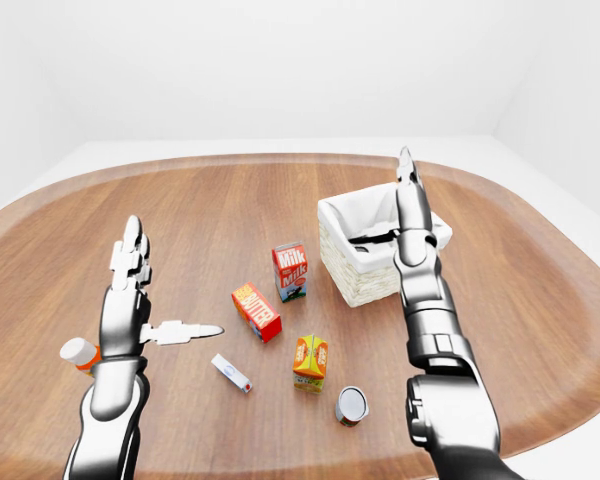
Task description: Pick up the alphabet soup and the tomato sauce, and put them in the basket.
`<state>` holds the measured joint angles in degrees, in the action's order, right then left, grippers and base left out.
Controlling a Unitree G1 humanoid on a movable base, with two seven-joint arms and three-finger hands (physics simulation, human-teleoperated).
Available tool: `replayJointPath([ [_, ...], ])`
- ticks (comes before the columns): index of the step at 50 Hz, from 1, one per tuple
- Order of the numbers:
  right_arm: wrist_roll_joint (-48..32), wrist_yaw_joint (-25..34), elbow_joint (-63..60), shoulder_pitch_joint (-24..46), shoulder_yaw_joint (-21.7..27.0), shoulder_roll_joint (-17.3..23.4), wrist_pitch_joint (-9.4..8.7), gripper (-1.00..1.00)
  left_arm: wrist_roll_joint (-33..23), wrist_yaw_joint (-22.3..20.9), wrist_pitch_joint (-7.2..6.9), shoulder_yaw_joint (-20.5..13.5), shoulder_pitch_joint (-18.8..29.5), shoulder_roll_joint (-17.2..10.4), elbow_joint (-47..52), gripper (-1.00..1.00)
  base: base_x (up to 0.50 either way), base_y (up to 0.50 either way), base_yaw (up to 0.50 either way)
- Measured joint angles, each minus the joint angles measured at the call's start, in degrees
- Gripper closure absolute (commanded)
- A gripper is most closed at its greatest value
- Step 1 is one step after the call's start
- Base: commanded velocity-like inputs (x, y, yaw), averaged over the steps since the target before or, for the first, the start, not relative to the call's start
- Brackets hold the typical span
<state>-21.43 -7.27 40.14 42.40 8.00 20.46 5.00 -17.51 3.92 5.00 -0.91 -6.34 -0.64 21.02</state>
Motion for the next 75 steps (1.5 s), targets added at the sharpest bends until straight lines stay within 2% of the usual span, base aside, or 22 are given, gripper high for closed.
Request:
replayJointPath([
  [16,2.86,5.94,-22.24,-12.14,2.27,-2.31,0.0,-1.0,0.03,0.12,0.0,0.03,-0.04,0.02,0.08,-1.0,0.0,0.0,0.0],
  [33,4.83,10.81,-39.54,-22.37,4.02,-5.21,0.0,-1.0,-0.08,0.13,0.0,0.1,-0.11,0.02,0.08,-1.0,0.0,0.0,0.0],
  [75,5.07,16.89,-56.53,-41.74,4.15,-13.2,0.0,-1.0,-0.1,0.23,0.0,0.09,-0.18,0.05,0.09,-1.0,0.0,0.0,0.0],
])
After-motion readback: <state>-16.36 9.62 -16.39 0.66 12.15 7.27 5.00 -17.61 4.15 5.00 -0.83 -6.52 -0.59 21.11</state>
